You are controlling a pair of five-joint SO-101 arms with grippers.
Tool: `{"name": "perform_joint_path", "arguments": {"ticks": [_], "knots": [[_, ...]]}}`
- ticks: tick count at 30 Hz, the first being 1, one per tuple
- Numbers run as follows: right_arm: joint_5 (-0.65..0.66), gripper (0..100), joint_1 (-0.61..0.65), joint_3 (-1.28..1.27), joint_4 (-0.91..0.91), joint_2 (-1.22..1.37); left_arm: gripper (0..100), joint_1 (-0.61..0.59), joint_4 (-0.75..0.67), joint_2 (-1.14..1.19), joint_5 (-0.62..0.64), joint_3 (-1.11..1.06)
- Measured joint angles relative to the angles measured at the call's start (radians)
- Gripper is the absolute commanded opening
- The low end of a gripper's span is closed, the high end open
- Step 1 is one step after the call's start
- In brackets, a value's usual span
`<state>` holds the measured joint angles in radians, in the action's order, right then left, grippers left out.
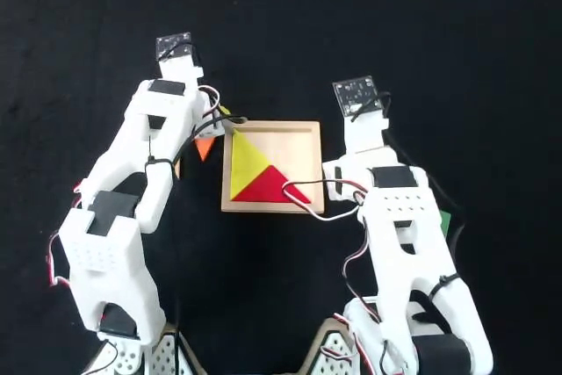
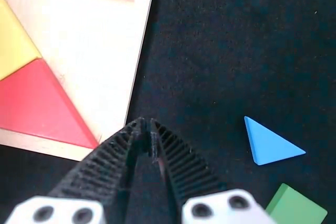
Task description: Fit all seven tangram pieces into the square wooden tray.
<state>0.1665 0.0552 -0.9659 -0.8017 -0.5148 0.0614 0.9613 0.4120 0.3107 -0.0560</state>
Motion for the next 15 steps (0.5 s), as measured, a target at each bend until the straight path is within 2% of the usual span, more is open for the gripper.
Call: {"name": "perform_joint_path", "arguments": {"ticks": [7,11,15], "knots": [[0.0,1.2,0.0,0.0,0.0,0.0,29,0.0,0.0,0.0,0.0,-0.002],[0.0,1.2,0.0,0.0,0.0,0.0,29,0.014,-0.006,-0.075,0.028,-0.063],[0.0,1.2,0.0,-0.006,0.02,0.0,29,0.029,-0.123,-0.144,0.074,-0.173]]}}
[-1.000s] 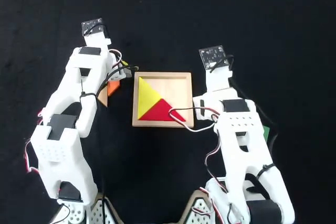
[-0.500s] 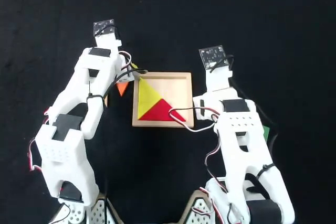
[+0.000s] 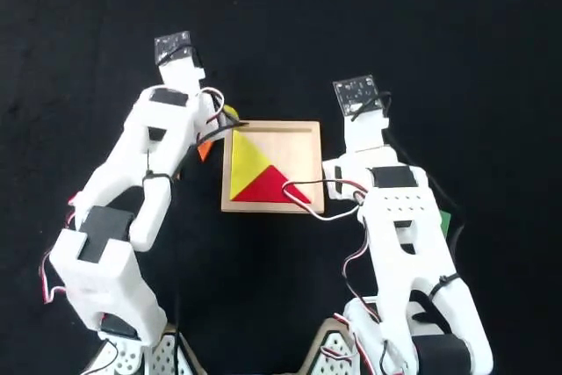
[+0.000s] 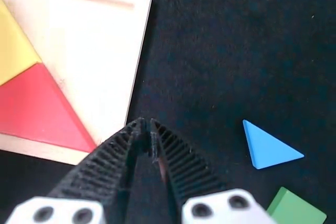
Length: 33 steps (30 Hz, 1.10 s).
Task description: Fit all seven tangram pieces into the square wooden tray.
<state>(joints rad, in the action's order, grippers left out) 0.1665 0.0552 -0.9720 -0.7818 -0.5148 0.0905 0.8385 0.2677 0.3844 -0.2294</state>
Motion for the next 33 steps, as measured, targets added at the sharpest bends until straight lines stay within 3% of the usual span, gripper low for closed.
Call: {"name": "perform_joint_path", "arguments": {"ticks": [6,33], "knots": [[0.0,1.2,0.0,-0.002,0.003,0.0,29,0.0,-0.129,0.0,0.049,-0.075],[0.0,1.2,0.0,-0.012,0.012,0.0,29,-0.051,-0.074,-0.002,0.101,-0.086]]}}
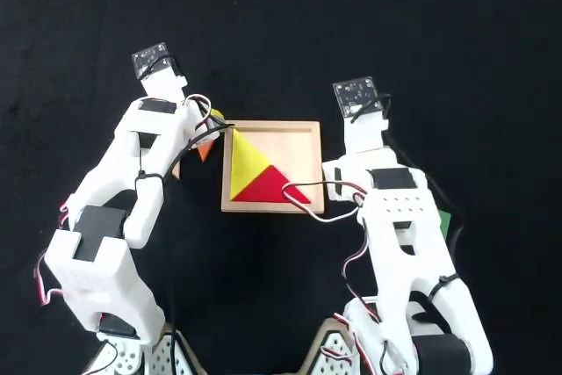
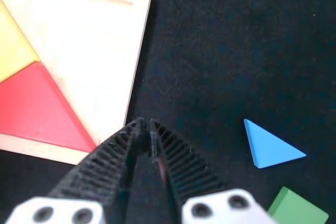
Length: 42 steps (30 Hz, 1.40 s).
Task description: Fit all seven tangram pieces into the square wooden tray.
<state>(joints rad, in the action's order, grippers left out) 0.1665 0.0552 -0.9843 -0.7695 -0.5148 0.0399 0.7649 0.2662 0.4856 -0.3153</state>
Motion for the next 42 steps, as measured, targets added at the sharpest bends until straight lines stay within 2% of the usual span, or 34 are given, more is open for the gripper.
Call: {"name": "perform_joint_path", "arguments": {"ticks": [9,16,25,36,42], "knots": [[0.0,1.2,0.0,0.0,0.0,0.0,29,0.035,-0.091,-0.029,0.035,-0.018],[0.0,1.2,0.0,0.0,0.0,0.0,29,0.035,-0.095,0.015,0.055,-0.014],[0.0,1.2,0.0,0.0,0.0,0.0,29,0.031,0.109,0.107,0.078,0.133],[0.0,1.2,0.0,0.0,0.0,0.0,29,0.018,0.121,0.11,0.08,0.141],[0.0,1.2,0.0,0.0,0.0,0.0,28,-0.028,0.123,0.112,0.078,0.141]]}}
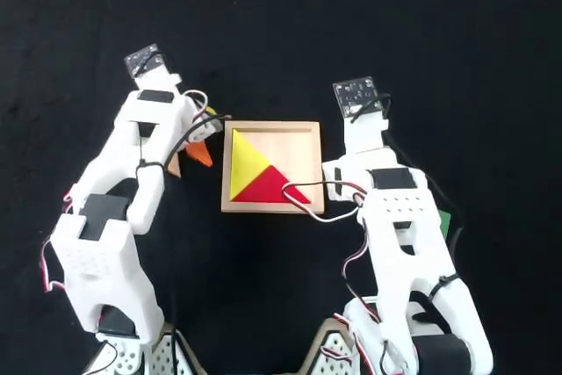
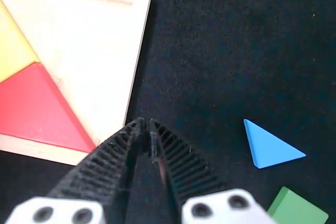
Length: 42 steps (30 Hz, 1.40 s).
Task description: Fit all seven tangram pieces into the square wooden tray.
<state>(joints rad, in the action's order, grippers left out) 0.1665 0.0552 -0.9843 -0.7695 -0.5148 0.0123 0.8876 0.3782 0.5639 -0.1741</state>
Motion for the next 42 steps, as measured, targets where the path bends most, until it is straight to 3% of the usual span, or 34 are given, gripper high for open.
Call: {"name": "perform_joint_path", "arguments": {"ticks": [6,19,29,37,42], "knots": [[0.0,1.2,0.0,0.0,0.0,0.0,14,-0.006,0.006,0.0,0.003,0.0],[0.0,1.2,0.0,0.0,0.0,0.0,26,-0.008,0.006,0.0,0.003,0.0],[0.0,1.2,0.0,0.0,0.0,0.0,20,-0.008,0.011,0.0,-0.044,0.0],[0.023,1.2,0.0,0.0,0.0,0.0,20,-0.008,0.071,0.02,-0.084,0.029],[0.026,1.2,0.0,0.0,0.0,0.0,19,-0.008,0.158,0.106,-0.089,0.153]]}}
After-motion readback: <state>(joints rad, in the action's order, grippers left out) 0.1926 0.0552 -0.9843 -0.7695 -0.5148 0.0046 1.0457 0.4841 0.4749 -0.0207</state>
